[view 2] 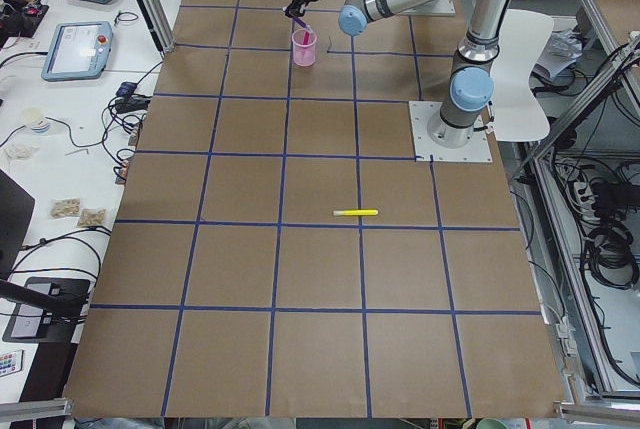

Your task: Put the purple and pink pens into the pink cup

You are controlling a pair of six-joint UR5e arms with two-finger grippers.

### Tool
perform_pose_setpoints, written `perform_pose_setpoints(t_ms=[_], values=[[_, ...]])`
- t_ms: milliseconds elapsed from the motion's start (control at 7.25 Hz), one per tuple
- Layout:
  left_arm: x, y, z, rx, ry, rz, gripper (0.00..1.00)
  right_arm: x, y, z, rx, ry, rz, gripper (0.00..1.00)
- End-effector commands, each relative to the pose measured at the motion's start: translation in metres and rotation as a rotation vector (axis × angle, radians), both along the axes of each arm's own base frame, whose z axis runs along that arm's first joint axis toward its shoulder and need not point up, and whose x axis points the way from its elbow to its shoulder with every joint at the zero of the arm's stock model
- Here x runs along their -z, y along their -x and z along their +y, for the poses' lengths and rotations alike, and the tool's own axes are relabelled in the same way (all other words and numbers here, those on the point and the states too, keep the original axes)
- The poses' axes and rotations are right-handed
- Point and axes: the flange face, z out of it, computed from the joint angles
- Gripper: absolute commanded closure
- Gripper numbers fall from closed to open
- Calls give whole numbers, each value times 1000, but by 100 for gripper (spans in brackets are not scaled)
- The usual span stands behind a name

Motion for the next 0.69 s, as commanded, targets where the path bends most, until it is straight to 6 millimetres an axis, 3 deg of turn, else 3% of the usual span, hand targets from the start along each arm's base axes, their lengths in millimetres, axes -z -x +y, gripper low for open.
perform_pose_setpoints(t_ms=[0,276,552], values=[[-3,5,11,15,103,30,100,-10,-4,28,65,3,5,0],[15,14,14,34,71,17,100,-9,-5,58,62,0,7,0],[26,15,11,35,51,5,100,-7,1,55,61,-1,7,0]])
